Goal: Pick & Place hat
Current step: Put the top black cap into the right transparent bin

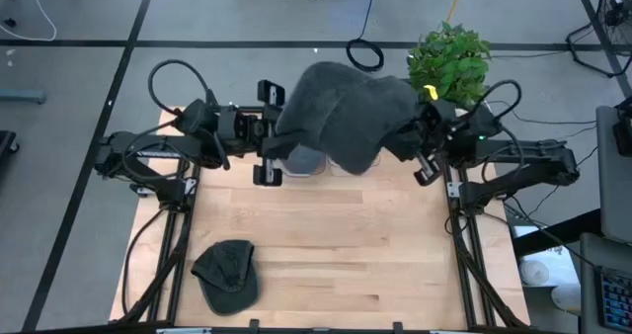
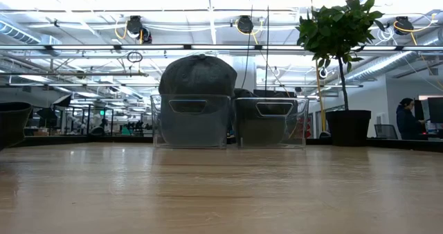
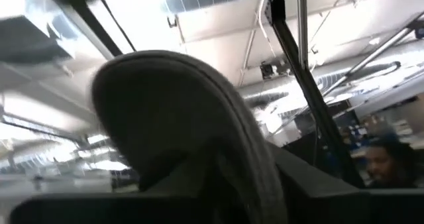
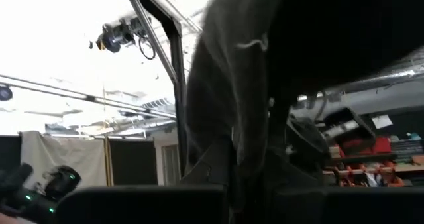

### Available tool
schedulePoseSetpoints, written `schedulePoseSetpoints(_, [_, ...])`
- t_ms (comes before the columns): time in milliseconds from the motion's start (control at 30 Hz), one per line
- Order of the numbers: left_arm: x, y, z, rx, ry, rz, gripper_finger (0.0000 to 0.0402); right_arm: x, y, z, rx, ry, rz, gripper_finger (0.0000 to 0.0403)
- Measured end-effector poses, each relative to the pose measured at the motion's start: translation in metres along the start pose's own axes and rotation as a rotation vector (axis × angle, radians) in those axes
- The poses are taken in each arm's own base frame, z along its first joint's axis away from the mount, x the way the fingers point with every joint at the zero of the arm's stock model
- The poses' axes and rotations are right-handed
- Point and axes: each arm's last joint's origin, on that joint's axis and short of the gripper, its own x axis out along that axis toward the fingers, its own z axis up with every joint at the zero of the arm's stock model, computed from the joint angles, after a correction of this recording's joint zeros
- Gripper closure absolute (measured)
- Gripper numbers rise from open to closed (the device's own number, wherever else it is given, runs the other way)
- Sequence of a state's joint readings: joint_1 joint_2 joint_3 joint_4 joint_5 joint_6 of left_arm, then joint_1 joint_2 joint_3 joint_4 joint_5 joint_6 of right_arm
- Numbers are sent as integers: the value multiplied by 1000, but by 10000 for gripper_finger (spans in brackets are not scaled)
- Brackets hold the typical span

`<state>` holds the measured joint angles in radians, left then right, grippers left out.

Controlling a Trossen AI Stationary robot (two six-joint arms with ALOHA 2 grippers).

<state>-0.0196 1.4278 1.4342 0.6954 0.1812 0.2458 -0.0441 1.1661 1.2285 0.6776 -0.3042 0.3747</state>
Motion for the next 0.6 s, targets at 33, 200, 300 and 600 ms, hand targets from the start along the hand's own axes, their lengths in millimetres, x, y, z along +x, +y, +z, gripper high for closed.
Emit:
schedulePoseSetpoints(33, [-1,0,1,-18,14,-3,281,-1,2,3,9,-5,2,395])
schedulePoseSetpoints(200, [-4,1,8,-86,53,-14,217,-10,5,19,103,38,-24,395])
schedulePoseSetpoints(300, [-6,-2,12,-114,78,-27,190,-14,6,27,159,123,-59,395])
schedulePoseSetpoints(600, [-27,-4,41,-201,240,-73,163,-11,9,68,320,318,-22,395])
